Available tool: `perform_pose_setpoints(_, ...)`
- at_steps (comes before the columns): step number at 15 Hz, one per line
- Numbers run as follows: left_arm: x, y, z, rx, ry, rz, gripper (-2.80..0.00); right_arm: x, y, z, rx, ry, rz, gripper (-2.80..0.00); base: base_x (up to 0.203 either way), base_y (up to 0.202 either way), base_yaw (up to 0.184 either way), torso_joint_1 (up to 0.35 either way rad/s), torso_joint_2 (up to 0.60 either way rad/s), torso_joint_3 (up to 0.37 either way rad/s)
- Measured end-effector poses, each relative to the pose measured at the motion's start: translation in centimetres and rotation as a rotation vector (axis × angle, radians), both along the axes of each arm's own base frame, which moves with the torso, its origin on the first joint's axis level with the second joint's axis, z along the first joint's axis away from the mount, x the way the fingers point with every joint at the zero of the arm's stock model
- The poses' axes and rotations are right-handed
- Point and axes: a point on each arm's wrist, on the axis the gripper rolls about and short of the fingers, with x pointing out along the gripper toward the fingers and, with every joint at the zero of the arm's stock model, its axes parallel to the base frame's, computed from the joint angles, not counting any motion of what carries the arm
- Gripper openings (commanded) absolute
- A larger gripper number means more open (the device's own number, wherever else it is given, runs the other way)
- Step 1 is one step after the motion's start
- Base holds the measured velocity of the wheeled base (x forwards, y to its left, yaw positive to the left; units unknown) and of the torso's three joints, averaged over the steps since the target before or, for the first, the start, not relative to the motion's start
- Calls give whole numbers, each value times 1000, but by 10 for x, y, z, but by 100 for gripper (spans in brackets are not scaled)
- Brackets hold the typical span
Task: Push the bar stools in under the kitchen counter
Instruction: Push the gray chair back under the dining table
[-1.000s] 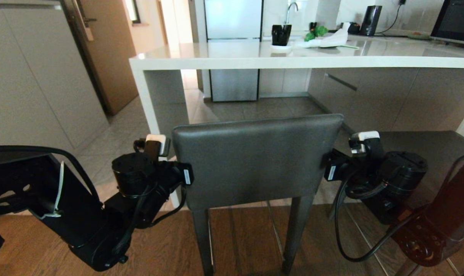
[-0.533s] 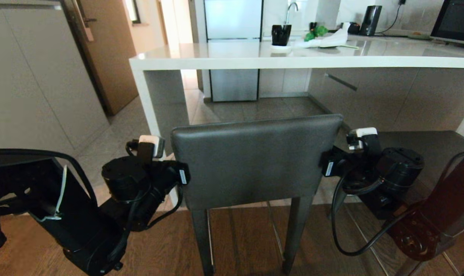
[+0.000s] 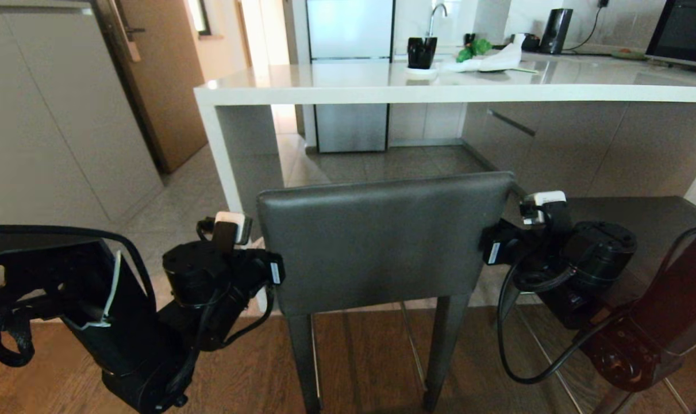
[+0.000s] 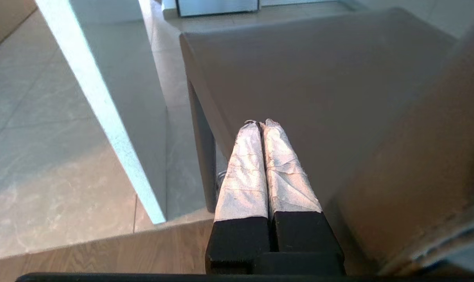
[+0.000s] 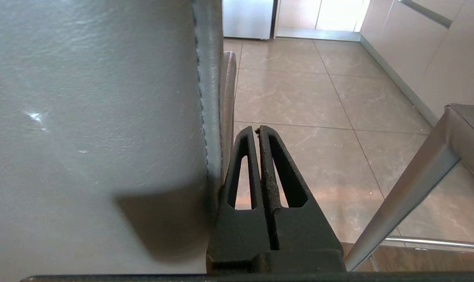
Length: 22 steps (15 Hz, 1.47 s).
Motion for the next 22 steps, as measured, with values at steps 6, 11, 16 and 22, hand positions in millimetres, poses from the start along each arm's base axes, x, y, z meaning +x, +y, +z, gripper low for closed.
perform_pose_setpoints(6, 6, -2, 2, -6, -16, 1, -280, 0, 1, 0, -17, -4, 1, -280, 0, 0, 0, 0, 0, 0)
perform_pose_setpoints(11, 7, -2, 2, 0, -22, 4, -280, 0, 2, 1, -17, -7, 6, -280, 135, 0, 1, -1, 1, 2)
perform_pose_setpoints(16, 7, -2, 1, 2, -19, 3, -280, 0, 2, 1, -19, -5, 6, -280, 188, 0, 3, 3, 6, 3)
perform_pose_setpoints(22, 7, -1, 1, 4, -17, 8, -280, 0, 2, 1, -31, -8, 6, -280, 188, 0, 2, 3, 0, 4)
